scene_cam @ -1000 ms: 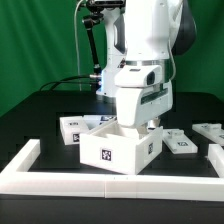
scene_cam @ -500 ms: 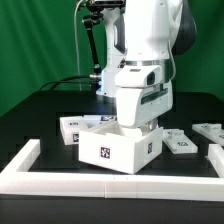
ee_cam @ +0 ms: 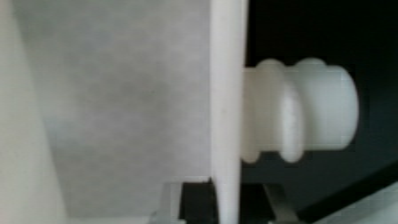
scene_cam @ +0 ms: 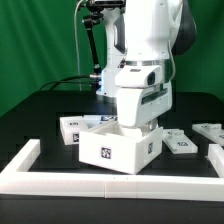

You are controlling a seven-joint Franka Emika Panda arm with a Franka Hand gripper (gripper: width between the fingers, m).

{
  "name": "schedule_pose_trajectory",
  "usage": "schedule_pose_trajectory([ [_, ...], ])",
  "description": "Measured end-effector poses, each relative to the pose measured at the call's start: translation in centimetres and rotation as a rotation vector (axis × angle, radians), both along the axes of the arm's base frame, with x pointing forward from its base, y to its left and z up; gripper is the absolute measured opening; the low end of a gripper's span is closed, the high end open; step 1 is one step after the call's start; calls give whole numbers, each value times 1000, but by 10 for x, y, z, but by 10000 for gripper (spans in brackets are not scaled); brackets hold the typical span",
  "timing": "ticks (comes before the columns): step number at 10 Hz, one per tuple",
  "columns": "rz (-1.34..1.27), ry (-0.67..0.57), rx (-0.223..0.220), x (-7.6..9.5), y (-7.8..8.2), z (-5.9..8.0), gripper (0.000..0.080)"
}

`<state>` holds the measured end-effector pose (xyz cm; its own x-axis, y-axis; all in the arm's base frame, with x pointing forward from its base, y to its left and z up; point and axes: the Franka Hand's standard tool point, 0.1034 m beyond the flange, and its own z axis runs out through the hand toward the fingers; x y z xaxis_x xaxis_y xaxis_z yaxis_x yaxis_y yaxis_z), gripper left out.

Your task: Assemble cabinet

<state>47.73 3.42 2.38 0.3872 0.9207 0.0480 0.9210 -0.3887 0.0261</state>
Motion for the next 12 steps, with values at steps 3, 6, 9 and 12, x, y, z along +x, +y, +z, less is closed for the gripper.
schedule_pose_trajectory([
  [3,162,63,-14,7,-2,1,34],
  [6,160,61,-14,7,-2,2,34],
  [9,184,58,-12,10,5,0,34],
  [12,275,24,-9,33,44,-1,34],
])
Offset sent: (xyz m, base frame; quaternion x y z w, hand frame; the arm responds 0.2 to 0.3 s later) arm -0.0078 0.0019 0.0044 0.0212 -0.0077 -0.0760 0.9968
